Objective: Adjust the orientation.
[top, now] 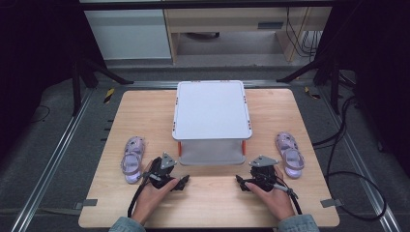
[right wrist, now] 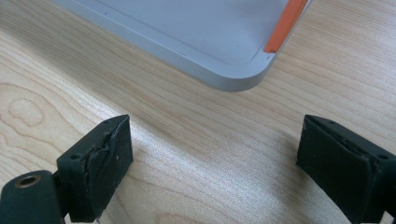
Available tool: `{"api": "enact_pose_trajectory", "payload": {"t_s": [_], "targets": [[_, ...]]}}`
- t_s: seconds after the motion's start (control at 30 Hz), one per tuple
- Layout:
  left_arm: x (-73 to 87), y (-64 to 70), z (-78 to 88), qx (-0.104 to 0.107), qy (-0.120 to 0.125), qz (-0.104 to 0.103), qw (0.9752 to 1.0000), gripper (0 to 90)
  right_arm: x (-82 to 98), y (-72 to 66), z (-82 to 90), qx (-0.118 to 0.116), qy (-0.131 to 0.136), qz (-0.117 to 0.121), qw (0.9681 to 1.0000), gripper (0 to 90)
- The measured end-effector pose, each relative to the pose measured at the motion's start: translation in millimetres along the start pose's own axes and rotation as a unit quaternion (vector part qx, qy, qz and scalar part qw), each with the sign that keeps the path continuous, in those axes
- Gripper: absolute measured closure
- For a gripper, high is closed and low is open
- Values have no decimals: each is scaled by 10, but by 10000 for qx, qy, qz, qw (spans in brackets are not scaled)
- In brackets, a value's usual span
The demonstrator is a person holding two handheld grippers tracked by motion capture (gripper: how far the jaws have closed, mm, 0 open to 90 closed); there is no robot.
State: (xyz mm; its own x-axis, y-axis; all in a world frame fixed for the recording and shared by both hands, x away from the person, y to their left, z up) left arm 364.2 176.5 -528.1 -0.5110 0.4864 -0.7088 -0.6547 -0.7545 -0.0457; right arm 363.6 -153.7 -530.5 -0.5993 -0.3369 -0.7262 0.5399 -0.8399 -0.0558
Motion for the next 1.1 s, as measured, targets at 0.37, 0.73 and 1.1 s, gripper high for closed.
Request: {"api": "enact_pose_trajectory", "payload": {"t_s": [0.37, 0.73, 1.1], "targets": [[-28, -164, 426, -511, 328, 380, 9974, 147, 2, -4, 3, 12, -3, -16, 10000, 105], [-39, -310, 736, -1028, 586, 441, 9920, 270, 2, -4, 3, 8, -3, -20, 10000, 105], [88, -530, 1065, -1895, 686, 608, 9776, 363, 0, -3, -1, 9, -10, -21, 10000, 102]]}}
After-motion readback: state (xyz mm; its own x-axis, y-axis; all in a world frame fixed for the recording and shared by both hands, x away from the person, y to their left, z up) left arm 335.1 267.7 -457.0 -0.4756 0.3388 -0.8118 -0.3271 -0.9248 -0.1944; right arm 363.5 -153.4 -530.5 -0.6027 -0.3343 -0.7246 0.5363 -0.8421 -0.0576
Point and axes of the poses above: each handheld gripper's, and its own axes: z roughly backward along the jaws, x roughly out of its underside, y roughly to its right, the point moved 2 cm from there along -z, roughly forward along the jaws, and after that the axes turned 4 degrees about -z, right-handed, at the moved point
